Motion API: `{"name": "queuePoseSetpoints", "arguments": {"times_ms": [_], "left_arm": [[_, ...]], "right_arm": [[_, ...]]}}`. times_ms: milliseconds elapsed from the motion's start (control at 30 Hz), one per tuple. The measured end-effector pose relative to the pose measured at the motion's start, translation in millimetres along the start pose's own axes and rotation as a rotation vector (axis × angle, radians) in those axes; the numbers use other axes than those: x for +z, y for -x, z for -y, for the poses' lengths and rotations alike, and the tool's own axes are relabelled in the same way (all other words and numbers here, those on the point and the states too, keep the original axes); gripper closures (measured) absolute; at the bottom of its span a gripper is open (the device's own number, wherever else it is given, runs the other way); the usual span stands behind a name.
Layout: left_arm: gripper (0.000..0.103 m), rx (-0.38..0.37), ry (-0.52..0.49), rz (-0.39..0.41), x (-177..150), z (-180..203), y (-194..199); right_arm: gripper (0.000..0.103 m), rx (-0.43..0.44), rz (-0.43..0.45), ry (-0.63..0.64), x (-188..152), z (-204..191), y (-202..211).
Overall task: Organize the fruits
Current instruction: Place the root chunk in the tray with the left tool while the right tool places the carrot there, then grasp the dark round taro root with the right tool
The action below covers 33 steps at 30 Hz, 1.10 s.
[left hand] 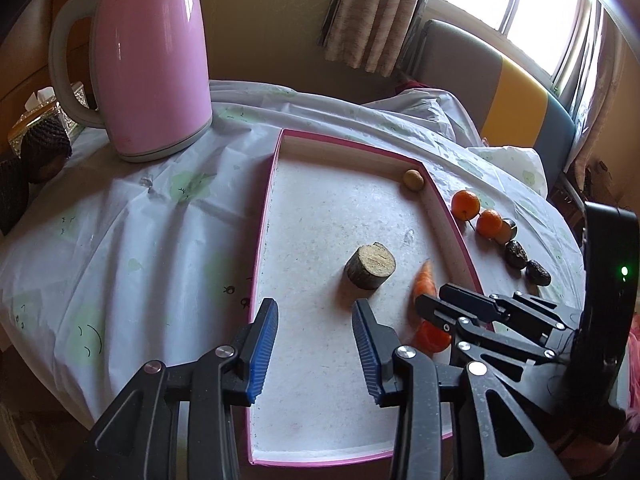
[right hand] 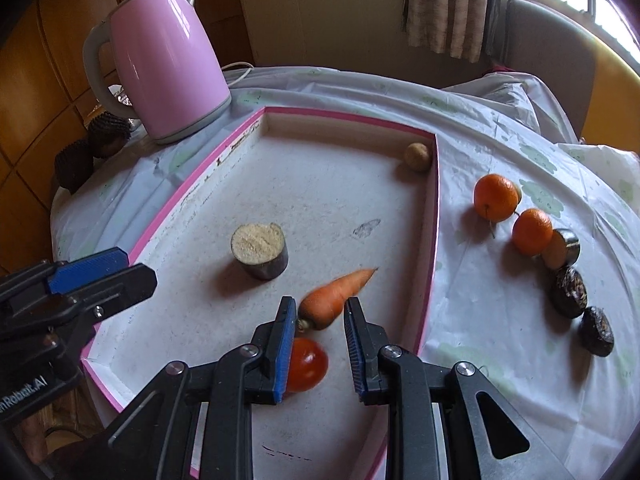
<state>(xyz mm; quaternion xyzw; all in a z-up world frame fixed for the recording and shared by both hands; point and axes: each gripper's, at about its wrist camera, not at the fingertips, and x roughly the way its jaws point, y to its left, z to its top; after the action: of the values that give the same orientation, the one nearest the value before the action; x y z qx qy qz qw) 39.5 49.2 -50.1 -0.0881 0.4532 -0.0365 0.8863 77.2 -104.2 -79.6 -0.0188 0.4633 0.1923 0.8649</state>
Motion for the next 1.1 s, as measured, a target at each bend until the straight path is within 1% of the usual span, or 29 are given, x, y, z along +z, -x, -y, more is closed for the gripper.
{"name": "queuePoseSetpoints", "arguments": {"times_ms": [33, 100, 233, 367, 433, 467, 533, 600, 800, 933, 1000, 1100], "left_arm": [[0.064, -0.001, 0.004, -0.001, 0, 0, 0], [0.064, -0.003, 0.006, -0.002, 0, 0, -1], [0.064, -0.012, 0.009, -0.01, 1, 2, -1], [0.064, -0.004, -0.019, -0.015, 1, 8, -2], [0.064, -0.005, -0.036, -0.008, 1, 13, 0], [0.064, -0.005, -0.045, -0.005, 2, 15, 0], [0.064, -0.014, -0.062, -0.003, 2, 20, 1], [0.064, -0.02, -0.077, 0.0, 3, 25, 1], [0.064, -0.035, -0.116, -0.002, 4, 40, 1], [0.064, -0.05, -0.131, -0.006, 5, 49, 1], [0.064, -0.055, -0.142, -0.004, 5, 54, 1], [0.064, -0.067, -0.148, -0.011, 6, 59, -1]], "right_arm": [[0.075, 0.001, 0.004, -0.003, -1, 0, 1], [0.067, 0.005, 0.022, -0.012, -4, 0, 6], [0.061, 0.013, 0.062, -0.055, -8, 8, 19], [0.056, 0.039, 0.105, -0.118, -16, 25, 35], [0.049, 0.011, 0.122, -0.138, -21, 33, 42], [0.043, 0.004, 0.132, -0.15, -23, 38, 46], [0.041, 0.004, 0.146, -0.187, -29, 50, 53], [0.035, -0.023, 0.158, -0.214, -35, 63, 58], [0.035, -0.085, 0.151, -0.362, -55, 110, 66], [0.036, -0.147, 0.149, -0.418, -66, 136, 71], [0.042, -0.176, 0.143, -0.436, -69, 148, 73], [0.048, -0.202, 0.126, -0.466, -72, 167, 72]]}}
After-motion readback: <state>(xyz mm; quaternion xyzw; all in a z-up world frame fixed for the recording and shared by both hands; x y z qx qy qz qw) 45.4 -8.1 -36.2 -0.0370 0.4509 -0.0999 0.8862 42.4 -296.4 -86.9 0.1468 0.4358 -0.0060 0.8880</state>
